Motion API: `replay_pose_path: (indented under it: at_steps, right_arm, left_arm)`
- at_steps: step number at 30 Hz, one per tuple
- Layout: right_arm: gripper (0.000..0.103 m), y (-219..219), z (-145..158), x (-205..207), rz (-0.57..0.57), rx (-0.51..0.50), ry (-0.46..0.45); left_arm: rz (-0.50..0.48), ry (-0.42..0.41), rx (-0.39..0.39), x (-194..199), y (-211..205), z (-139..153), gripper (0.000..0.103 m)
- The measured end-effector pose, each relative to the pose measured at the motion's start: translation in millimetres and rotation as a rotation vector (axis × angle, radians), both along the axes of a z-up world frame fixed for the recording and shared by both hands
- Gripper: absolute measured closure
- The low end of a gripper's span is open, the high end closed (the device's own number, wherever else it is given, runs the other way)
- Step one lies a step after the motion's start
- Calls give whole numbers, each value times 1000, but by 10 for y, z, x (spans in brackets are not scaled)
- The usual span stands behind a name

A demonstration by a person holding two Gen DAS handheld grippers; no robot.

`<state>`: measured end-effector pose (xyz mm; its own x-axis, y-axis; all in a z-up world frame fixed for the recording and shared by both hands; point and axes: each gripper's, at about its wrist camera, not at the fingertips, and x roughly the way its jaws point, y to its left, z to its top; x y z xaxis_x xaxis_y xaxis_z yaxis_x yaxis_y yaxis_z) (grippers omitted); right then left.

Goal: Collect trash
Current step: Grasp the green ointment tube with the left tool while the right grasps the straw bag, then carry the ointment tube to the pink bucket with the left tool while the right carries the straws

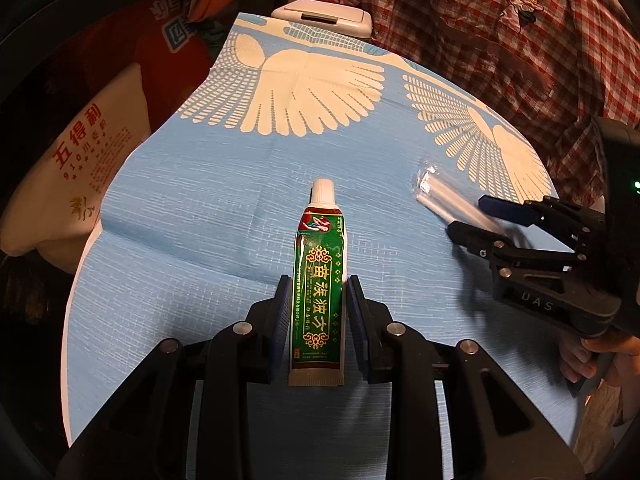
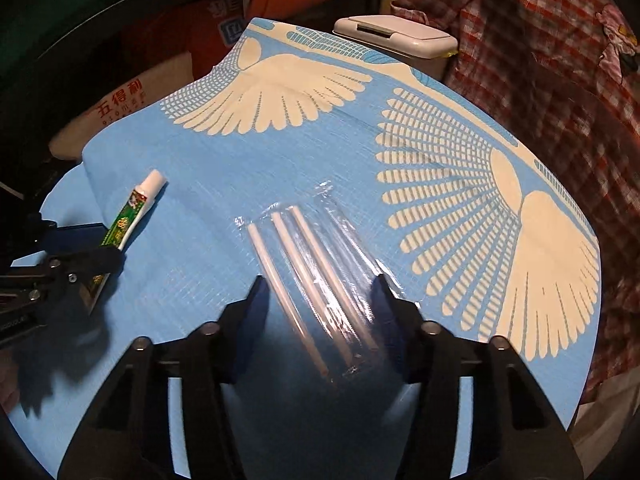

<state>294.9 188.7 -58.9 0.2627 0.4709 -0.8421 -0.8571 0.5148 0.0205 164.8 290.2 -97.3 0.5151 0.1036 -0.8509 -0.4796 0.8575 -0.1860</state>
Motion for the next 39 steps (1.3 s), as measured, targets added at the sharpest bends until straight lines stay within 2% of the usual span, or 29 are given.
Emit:
replay_pose_path:
  at_steps: [1, 3, 5, 14, 23, 33, 39]
  right_arm:
    - [70, 5, 0, 9, 0, 2, 5]
    - [92, -13, 5, -16, -2, 0, 15]
    - [97, -37, 22, -43, -6, -1, 17]
    - [98, -461, 340, -225, -104, 59, 16]
    - [98, -1100, 753, -598, -233, 131, 3]
    - [98, -1758, 1242, -1082, -329, 228, -80]
    - [98, -2034, 1301, -1318, -391, 259, -145]
  left_arm:
    - [-4, 2, 0, 3, -6, -3, 75]
    - [-11, 12, -5, 1, 2, -20, 75]
    - [-16, 18, 0, -2, -7, -35, 75]
    - [-26, 12, 7, -33, -14, 13, 77]
    - [-37, -37, 39, -172, -136, 269, 77]
    - [-46, -94, 77, -370, -325, 562, 77]
    - [-52, -125, 87, -473, -454, 712, 77]
